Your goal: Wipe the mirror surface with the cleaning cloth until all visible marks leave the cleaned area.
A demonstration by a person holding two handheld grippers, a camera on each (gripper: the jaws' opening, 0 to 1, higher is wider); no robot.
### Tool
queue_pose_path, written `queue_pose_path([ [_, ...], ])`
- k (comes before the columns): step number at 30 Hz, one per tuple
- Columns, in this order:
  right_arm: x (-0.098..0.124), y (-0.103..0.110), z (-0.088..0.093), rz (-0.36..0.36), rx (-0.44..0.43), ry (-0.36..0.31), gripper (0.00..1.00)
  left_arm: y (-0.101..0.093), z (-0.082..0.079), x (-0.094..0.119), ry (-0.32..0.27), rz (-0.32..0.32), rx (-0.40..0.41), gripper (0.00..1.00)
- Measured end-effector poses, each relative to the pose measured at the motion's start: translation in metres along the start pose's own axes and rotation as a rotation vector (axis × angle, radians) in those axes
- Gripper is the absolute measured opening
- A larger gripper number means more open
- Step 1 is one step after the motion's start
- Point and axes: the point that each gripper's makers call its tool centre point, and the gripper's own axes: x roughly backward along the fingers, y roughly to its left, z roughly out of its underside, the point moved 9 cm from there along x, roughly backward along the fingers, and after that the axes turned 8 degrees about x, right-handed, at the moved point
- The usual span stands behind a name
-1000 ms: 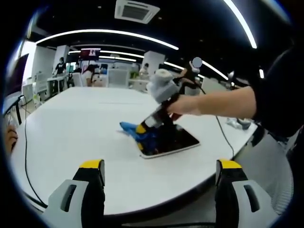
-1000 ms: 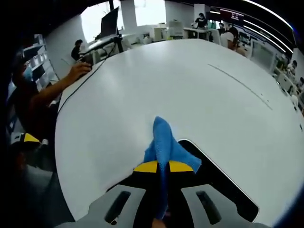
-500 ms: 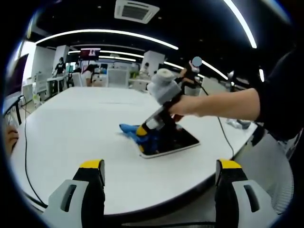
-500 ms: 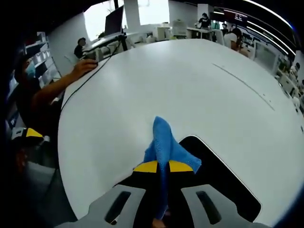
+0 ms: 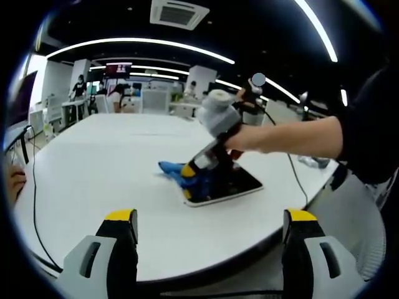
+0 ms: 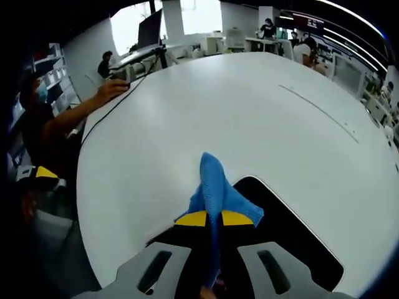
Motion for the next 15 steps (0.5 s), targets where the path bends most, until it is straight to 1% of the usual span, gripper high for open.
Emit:
queue_pose_path([
  [3,0.004,0.002,0.004,0.002,0.002,-0.004,0.01,0.000,0.000,0.000,0.001,0.001,0.000,0.97],
  [10,0.010,-0.008,0.015,0.004,-0.018,-0.008,0.01,0.000,0.000,0.000,0.005,0.006,-0.003,0.97],
  [15,0.015,-0.010,0.021,0.006,-0.029,-0.016,0.00,0.000,0.000,0.000,0.004,0.001,-0.002,0.97],
])
